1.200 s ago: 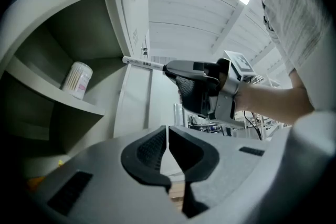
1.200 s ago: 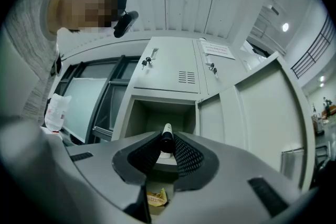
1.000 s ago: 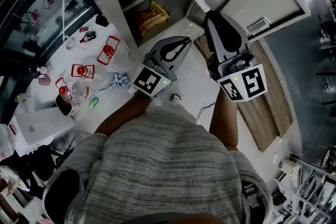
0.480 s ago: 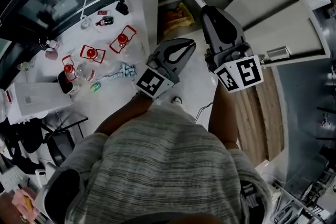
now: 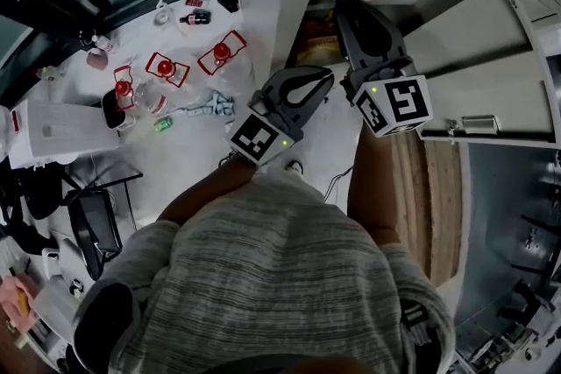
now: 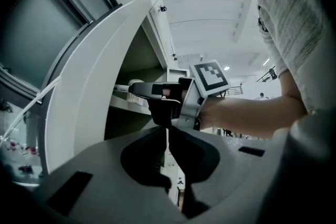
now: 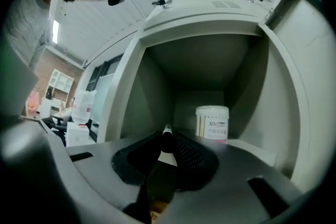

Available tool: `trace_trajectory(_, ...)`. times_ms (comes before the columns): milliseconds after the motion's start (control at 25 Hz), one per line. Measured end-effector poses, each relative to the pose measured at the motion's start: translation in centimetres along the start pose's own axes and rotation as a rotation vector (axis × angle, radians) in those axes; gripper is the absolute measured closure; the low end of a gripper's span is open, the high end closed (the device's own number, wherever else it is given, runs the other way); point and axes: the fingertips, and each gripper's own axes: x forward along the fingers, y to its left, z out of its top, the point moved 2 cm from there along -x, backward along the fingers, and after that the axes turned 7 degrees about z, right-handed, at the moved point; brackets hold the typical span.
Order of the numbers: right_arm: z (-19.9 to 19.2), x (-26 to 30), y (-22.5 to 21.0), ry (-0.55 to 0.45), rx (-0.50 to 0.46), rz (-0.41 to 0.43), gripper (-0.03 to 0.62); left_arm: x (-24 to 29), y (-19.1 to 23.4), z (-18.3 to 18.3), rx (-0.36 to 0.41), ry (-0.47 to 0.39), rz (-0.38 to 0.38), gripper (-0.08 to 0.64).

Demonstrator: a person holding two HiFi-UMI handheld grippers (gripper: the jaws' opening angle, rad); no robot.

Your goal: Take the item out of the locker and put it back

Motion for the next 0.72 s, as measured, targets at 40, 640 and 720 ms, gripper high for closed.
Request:
trace_trajectory(40, -0.1, 0.3, -0.1, 0.008, -0.008, 0.0, 0.51, 0.0, 0.0, 0.0, 0.003, 0.001, -0.001, 0.543)
trace_trajectory(640, -1.4, 1.9, -0.4, 0.071, 0.002, -0.005, 0.459, 0.5, 0.3, -0.2, -0.016, -0.001, 0.014, 0.543)
trace_trajectory(720, -1.2, 1.6, -0.2, 0.051, 0.025, 0.001, 0.453, 0.5, 0.3, -0.1, -0.02, -0.004, 0.013, 0.543)
